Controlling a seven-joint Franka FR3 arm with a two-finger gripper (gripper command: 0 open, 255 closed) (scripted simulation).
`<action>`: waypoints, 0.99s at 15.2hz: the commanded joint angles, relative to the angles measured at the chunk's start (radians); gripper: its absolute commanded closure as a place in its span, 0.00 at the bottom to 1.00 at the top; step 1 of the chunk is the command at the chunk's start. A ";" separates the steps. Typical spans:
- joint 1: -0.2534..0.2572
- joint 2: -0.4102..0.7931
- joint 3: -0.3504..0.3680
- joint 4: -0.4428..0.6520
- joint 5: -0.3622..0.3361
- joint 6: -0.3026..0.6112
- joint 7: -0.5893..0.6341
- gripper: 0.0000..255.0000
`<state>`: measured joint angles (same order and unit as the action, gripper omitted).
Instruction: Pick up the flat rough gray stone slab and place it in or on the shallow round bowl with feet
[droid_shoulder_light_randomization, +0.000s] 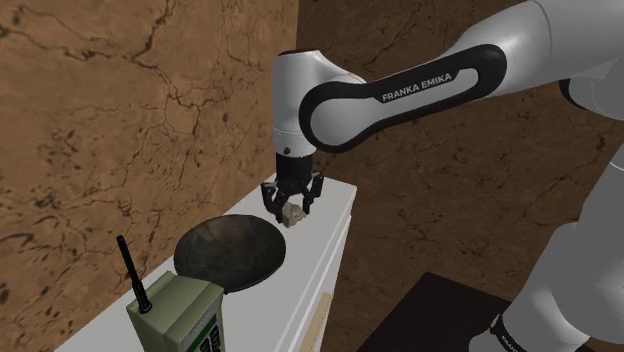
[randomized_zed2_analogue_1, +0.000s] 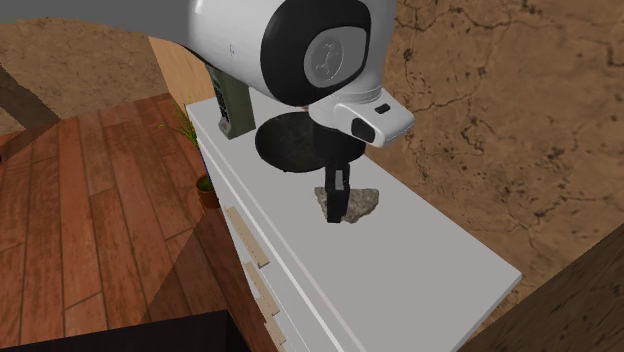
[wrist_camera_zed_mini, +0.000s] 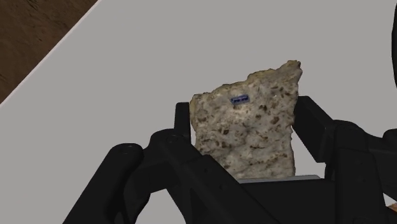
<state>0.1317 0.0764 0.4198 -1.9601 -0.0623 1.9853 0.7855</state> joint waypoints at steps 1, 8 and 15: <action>0.000 -0.006 0.000 0.014 0.003 -0.020 -0.003 1.00; -0.002 -0.028 0.000 0.084 0.014 -0.110 -0.012 1.00; -0.002 -0.040 0.000 0.165 0.020 -0.201 -0.018 1.00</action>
<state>0.1297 0.0381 0.4204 -1.8087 -0.0428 1.7998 0.7690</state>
